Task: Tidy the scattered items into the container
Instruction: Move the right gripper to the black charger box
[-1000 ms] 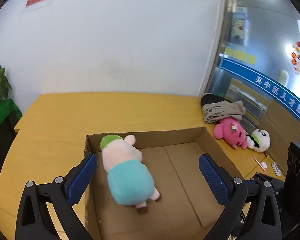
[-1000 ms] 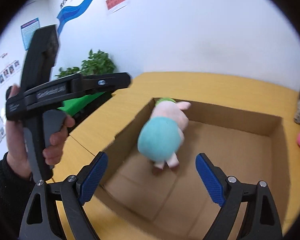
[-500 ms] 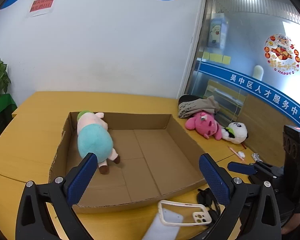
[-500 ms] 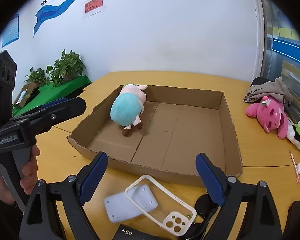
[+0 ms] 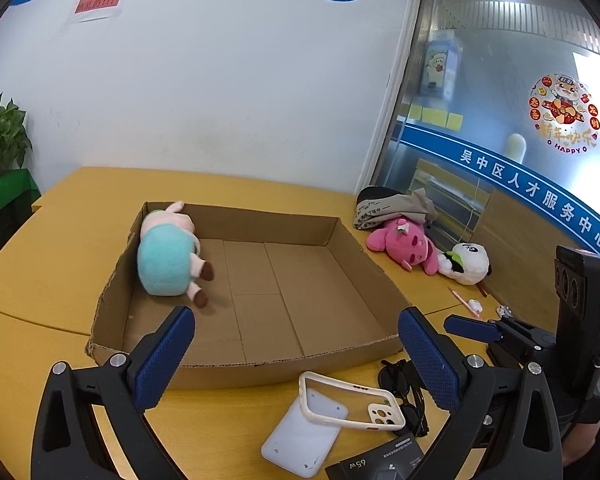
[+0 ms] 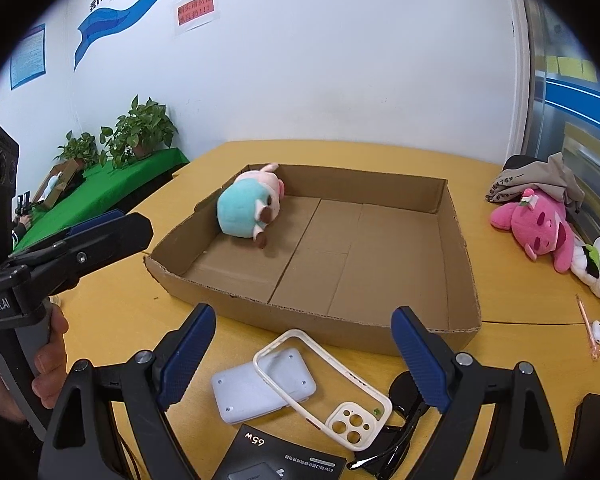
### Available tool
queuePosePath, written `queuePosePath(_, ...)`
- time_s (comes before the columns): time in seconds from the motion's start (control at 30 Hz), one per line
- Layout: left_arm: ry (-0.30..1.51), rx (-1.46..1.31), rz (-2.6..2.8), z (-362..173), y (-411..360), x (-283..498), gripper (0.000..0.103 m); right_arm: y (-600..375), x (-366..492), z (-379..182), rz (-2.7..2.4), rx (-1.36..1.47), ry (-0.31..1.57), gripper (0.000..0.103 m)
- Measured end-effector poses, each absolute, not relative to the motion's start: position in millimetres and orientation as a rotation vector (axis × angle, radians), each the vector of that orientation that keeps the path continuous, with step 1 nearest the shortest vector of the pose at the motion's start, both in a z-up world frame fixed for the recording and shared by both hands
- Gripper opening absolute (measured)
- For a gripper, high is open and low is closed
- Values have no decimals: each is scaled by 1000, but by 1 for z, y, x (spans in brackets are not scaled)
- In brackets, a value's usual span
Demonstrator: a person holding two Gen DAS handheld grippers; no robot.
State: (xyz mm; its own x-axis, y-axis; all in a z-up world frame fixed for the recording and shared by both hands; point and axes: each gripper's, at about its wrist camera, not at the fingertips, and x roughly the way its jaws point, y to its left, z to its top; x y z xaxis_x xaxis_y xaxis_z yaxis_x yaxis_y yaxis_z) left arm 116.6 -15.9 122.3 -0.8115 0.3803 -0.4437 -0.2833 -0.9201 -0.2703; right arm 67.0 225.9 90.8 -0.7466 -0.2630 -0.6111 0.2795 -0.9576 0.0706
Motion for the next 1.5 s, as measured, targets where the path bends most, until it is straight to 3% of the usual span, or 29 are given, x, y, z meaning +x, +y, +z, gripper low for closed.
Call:
queuePosePath(0.6,-304,-823,2646,88,-15,102,103,225,49,70,-2663,991,40,90)
queuePosePath(0.87,-235,-867,2604,78,-5,99,103,238,51,63,-2662,1003,10,90)
queuePosePath(1.23,-249,-1051,2363,26,4,115,103,277,101,-5,-2331,1240,-105,91)
queuePosePath(1.5,-233,-1098,2107,-2,35,128,103,262,146,-40,-2183,1293,-62,91)
